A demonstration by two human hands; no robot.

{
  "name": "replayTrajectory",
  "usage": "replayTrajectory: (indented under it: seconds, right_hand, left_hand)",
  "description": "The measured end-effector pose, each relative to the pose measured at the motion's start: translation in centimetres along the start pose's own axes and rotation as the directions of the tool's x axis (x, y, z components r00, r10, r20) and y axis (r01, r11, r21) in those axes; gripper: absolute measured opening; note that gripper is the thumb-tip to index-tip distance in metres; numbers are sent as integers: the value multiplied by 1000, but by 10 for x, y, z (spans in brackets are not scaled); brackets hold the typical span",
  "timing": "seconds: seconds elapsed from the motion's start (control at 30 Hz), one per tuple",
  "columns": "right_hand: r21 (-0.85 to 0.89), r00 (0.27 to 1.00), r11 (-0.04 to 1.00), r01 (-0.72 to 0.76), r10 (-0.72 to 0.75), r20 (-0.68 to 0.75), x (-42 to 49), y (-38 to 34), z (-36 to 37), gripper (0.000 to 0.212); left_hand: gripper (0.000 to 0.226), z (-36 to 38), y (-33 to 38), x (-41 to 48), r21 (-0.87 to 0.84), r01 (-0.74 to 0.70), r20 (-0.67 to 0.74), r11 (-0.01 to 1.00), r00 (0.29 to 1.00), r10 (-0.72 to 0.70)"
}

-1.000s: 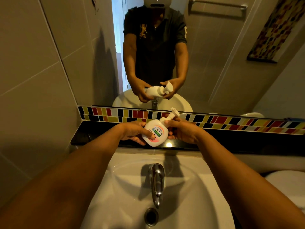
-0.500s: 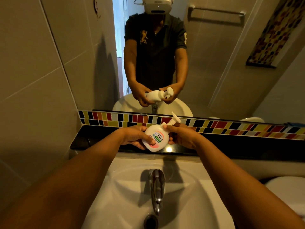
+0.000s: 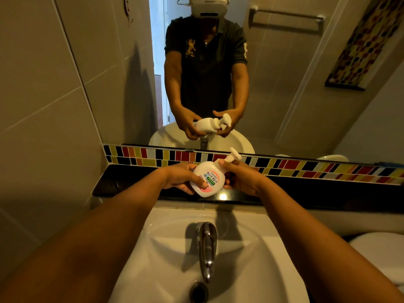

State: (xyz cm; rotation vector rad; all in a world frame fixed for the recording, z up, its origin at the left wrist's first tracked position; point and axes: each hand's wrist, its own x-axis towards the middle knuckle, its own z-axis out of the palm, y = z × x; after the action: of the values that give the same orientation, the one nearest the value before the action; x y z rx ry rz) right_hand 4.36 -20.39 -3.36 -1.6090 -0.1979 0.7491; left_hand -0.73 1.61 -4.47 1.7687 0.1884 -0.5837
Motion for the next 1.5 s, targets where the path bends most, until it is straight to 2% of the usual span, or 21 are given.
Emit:
replayTrajectory:
  seconds: [0.07,0.13,0.27,0.33,0.47,0.53,0.67,0.73,0.87,1.07,1.13,1.23,1.37,1.5]
  right_hand:
    - [43,998,999,11,-13,54,-2,0,-5,43]
    - [80,999,997,18,-22,46,-2,0,-9,42]
    - [7,998,999,38,-38,-58,0,-1,-3,54]
    - [-23,997,999,39,-40,-60,0,-1,-1,59]
    - [34,998,998,51,-52,30,-1,-1,-8,45]
    - [38,998,998,52,-53,19,-1,0,-9,40]
    - [-53,996,997,62,-65,-58,3,-1,-1,54]
    - [-64,998,996,58,-60,-34,3,-2,1,54]
    - [22,999,1000,18,-19,44,3,-3,-6,45]
    - [-87,999,996,30,-32,-22,5,-6,3,43]
    - [-87,1000,996,20,-19,8,4,-9,2,45]
    - [-56,998,998,14,-10,69,2,-11,-5,40]
    - [-188,996,978,85,-87,-3,1,-17,-3,40]
    - [-273,983,949,159,-177,-41,2,-21,4,32]
  left_hand:
    - [51,-1,1,-1,-12,-6,-1,1000,1000,6]
    - [52,-1,2,-2,-36,-13,0,999,1000,13]
    - [51,4,7,0,-13,-32,-9,999,999,32]
    - [50,6,8,0,-3,-35,-14,999,999,35]
    - [53,1,4,1,-16,-27,-8,1000,1000,27]
    - [53,0,4,1,-15,-31,-11,999,999,31]
    - [52,2,6,2,18,-30,-25,999,999,31]
    - [55,1,5,2,22,-25,-27,999,999,26]
    - [59,-5,2,0,22,-20,-24,1000,1000,20]
    - [59,-3,2,0,48,-24,-13,999,1000,24]
    - [57,-5,2,-2,28,-11,-1,1000,1000,11]
    - [47,-11,6,-10,-43,53,91,998,995,-49]
    - [44,-14,13,-15,-65,71,159,995,985,-60]
    - [50,-14,13,-9,-6,26,100,1000,995,-25]
